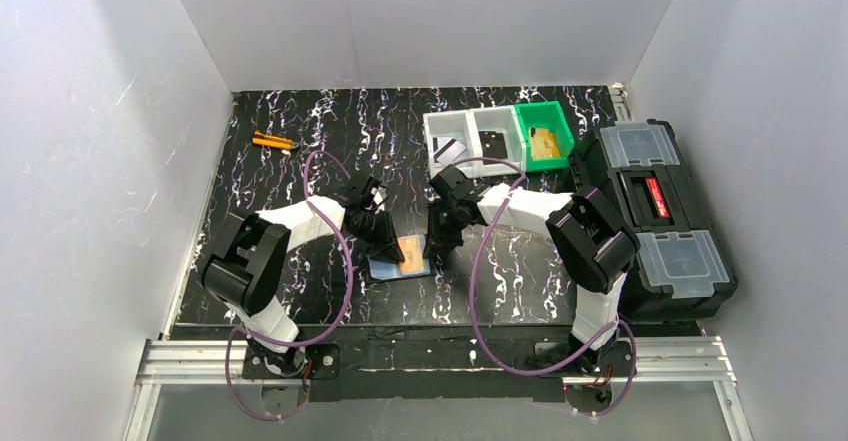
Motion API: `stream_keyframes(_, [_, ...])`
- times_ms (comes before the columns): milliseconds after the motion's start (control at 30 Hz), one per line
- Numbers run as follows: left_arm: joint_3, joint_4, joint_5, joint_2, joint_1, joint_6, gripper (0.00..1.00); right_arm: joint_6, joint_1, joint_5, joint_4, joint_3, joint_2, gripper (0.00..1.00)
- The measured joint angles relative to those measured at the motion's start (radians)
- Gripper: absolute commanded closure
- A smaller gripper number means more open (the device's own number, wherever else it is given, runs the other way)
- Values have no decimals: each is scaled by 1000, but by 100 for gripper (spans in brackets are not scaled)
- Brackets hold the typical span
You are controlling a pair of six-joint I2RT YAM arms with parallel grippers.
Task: Take the credit cards out of the card holder
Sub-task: Remove the credit card from the card holder.
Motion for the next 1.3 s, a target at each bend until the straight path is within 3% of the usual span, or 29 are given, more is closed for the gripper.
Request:
stream_keyframes(400, [-24, 46, 41, 0, 11, -16, 89, 0, -3, -16, -25, 21, 22, 95])
stream_keyframes(633, [-29, 52, 55, 0, 16, -26, 100, 1, -6, -15, -50, 36, 30, 97])
stream_keyframes(1300, [-53, 24, 60, -61, 78, -3, 100, 31, -6, -23, -75, 62, 52, 99])
